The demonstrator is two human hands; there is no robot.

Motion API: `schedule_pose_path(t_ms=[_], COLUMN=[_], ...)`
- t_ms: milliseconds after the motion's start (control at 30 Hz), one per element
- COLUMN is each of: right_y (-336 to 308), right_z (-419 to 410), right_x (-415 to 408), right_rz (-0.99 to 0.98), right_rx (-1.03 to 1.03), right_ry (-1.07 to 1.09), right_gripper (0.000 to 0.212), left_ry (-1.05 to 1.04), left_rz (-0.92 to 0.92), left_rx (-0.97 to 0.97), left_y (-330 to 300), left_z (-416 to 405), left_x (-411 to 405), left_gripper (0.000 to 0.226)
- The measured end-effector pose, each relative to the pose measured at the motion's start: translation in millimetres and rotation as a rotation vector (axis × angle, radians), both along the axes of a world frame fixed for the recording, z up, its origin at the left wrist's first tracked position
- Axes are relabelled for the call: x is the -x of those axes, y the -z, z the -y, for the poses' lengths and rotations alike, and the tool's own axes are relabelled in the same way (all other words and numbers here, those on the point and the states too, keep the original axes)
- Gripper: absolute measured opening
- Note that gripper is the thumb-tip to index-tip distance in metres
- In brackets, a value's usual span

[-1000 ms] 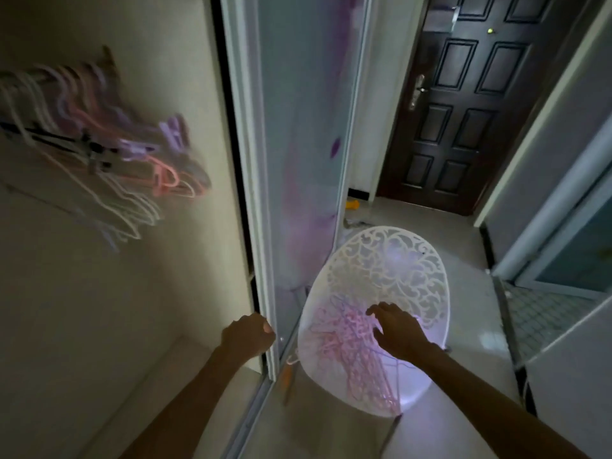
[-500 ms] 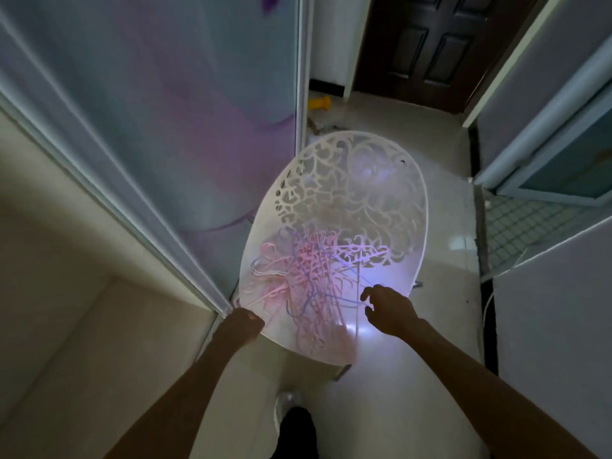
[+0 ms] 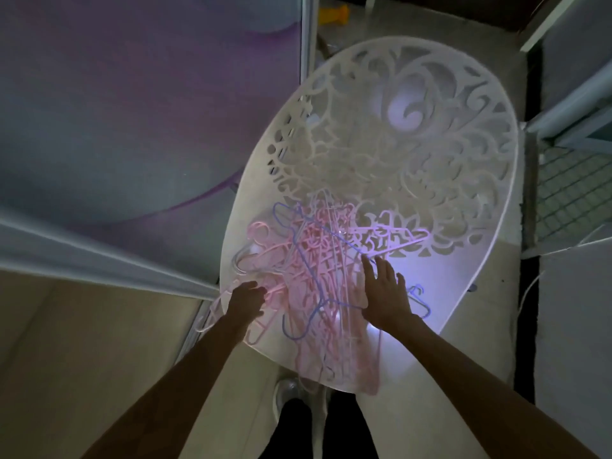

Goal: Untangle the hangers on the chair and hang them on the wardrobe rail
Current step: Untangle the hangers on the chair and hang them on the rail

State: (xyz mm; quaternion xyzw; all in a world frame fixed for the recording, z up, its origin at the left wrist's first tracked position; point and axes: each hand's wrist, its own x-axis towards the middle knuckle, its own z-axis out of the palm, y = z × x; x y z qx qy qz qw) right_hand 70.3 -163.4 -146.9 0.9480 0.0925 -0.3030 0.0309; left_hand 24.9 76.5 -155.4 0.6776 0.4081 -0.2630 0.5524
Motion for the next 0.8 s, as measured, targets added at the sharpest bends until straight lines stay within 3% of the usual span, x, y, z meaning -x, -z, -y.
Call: schedule_pose_path(t_ms=[100, 300, 467, 600, 700, 800], right_y=[22.9, 31.9, 27.1, 20.8, 14.8, 4.4], right_z=[4.6, 20.8, 33.3, 47.0, 60.2, 73.9], right_x=[-3.1, -10.1, -30.3, -41.8, -42.5, -38.6], right_rz=[0.029, 0.051, -0.006, -0.057, -0.102, -0.058], right_rx=[0.006, -0.077, -0.207, -0.439, -0.632, -0.678], right_ry=[-0.015, -0.054, -0.003, 0.145, 0.342, 0.411], right_gripper=[0.112, 0.119, 0.126, 0.121, 0.115, 0.112], left_ry=[-0.198, -0.563, -0.627, -0.489, -0.180, 0.114], left_rz=[0.102, 0.130, 0.139, 0.100, -0.012, 0.018], left_rx=[0.116, 0.376, 0.461, 0.421, 0.100, -0.147], left_y=[3.1, 12.4, 11.6, 4.3, 2.9, 7.5], left_z=[-8.5, -16.3, -10.5, -1.4, 19.4, 33.2], left_x=[-4.7, -9.9, -8.4, -0.2, 0.2, -0.2], left_gripper=[0.031, 0.024, 0.019, 0.022, 0.014, 0.023])
